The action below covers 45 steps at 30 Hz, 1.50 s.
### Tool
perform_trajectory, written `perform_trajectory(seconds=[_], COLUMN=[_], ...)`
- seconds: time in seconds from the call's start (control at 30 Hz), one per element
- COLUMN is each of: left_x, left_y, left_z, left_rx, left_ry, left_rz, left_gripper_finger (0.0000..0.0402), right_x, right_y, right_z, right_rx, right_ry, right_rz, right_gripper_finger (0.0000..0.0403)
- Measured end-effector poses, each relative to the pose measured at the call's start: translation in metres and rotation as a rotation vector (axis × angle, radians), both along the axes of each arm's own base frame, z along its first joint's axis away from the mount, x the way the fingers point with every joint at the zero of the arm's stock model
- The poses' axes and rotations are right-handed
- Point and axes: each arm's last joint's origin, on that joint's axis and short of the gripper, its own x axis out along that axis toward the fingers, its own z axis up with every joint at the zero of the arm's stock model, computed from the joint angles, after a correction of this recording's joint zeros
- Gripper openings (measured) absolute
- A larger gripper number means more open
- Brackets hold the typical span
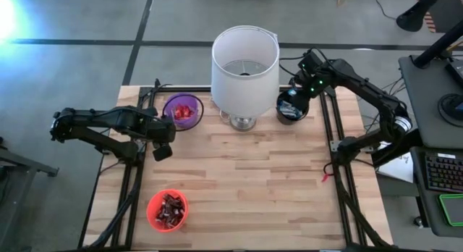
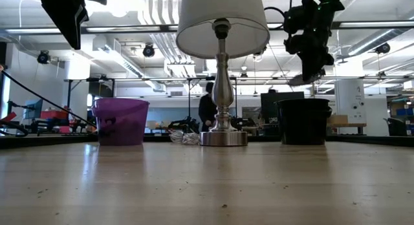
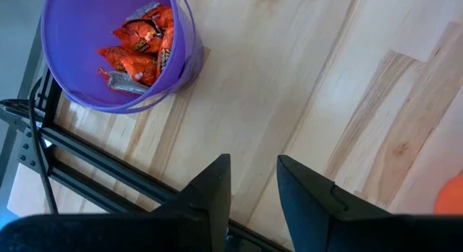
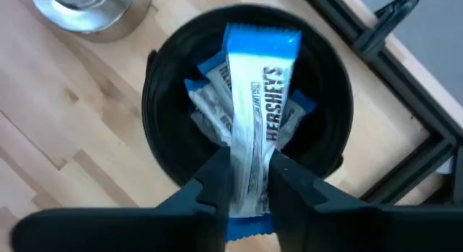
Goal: Sort candy
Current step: Put the white chocolate into the black bin, then return to Home Position
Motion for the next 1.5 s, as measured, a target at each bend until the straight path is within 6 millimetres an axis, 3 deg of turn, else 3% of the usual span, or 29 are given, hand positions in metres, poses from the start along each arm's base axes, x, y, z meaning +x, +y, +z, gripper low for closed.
perform_trajectory(seconds=[0.23,0.43,0.63,0.83,1.27,1.5], left_x=[0.0,0.0,0.0,-0.001,-0.01,-0.035], left_y=[0.0,0.0,0.001,0.001,0.003,0.008], left_z=[0.0,0.0,0.0,0.0,0.005,0.019], left_rx=[-0.004,-0.009,0.007,-0.011,0.004,0.073], left_ry=[-0.006,-0.019,-0.061,-0.105,-0.176,-0.31], left_rz=[0.019,0.066,0.189,0.327,0.479,0.496], left_gripper_finger=[0.0094,0.0094,0.0094,0.0094,0.0094,0.0094], right_x=[0.001,-0.005,-0.015,-0.027,-0.029,-0.026], right_y=[-0.002,0.002,0.006,-0.004,-0.012,-0.01], right_z=[-0.002,0.006,0.016,0.024,0.027,0.026], right_rx=[-0.016,-0.068,-0.194,-0.362,-0.385,-0.311], right_ry=[0.017,0.025,0.109,0.198,0.121,0.028], right_rz=[-0.016,-0.023,-0.041,-0.192,-0.253,-0.289], right_gripper_finger=[0.013,0.0157,0.0156,0.0153,0.0145,0.0137])
